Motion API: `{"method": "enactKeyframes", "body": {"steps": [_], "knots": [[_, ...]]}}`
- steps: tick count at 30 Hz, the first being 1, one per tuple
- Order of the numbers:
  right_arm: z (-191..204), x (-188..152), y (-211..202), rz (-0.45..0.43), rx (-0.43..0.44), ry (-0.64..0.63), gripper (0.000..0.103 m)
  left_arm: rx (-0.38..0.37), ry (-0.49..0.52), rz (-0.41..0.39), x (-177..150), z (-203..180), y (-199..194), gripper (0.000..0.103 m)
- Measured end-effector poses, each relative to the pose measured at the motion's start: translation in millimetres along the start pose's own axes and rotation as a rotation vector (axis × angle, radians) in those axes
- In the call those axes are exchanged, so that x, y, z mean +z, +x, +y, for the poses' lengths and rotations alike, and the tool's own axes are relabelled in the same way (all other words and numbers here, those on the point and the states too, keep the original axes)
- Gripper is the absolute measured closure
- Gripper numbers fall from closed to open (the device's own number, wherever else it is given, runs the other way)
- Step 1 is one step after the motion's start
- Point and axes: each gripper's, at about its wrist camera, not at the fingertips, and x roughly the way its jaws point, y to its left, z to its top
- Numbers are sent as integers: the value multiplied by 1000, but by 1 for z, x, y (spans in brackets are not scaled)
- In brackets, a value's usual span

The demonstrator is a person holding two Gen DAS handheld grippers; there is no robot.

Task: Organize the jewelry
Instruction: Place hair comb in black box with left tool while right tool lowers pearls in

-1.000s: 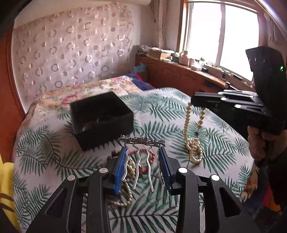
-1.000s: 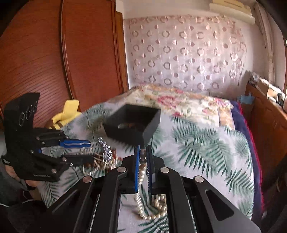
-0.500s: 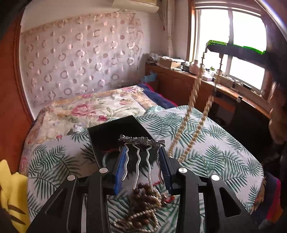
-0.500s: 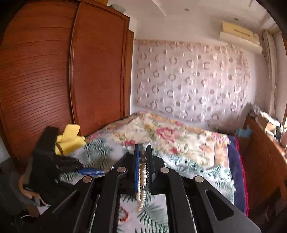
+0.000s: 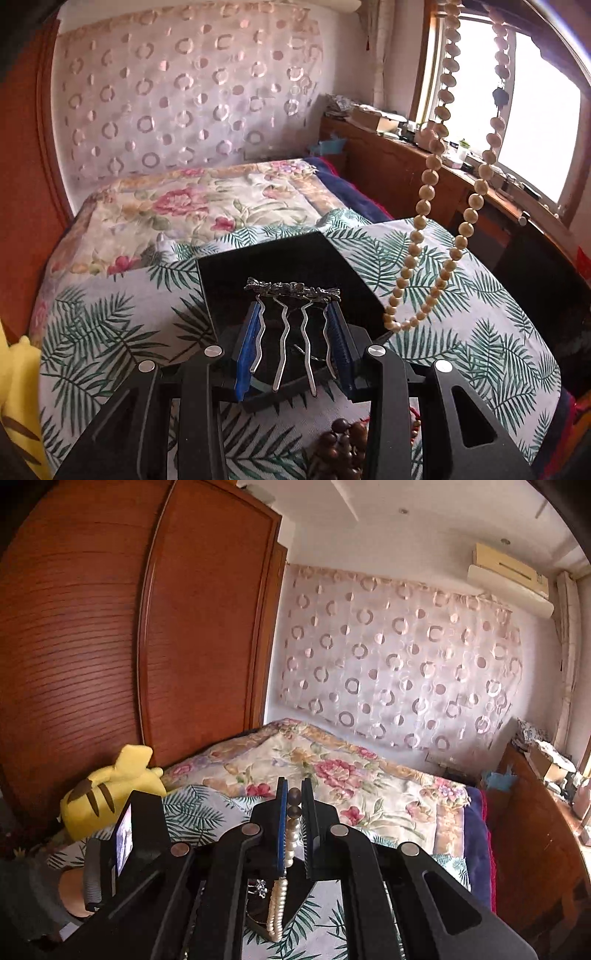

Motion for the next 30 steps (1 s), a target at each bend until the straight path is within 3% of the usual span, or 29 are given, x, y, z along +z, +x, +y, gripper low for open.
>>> {"method": "enactKeyframes", "body": {"steps": [6,9,14,21,30], "knots": [[-7,-5,20,24,12,38,95,7,-14,7,-2,3,10,68],[-10,-5,26,32,35,63,95,8,-15,-1,-1,3,7,55],[-10,-3,31,38,44,56,95,21,-20,-41,-1,4,-9,45],[-1,-4,41,49,45,32,95,30,-27,-68,-6,9,-27,41],[5,1,43,34,42,24,95,7,5,-35,-37,6,-43,35]]}}
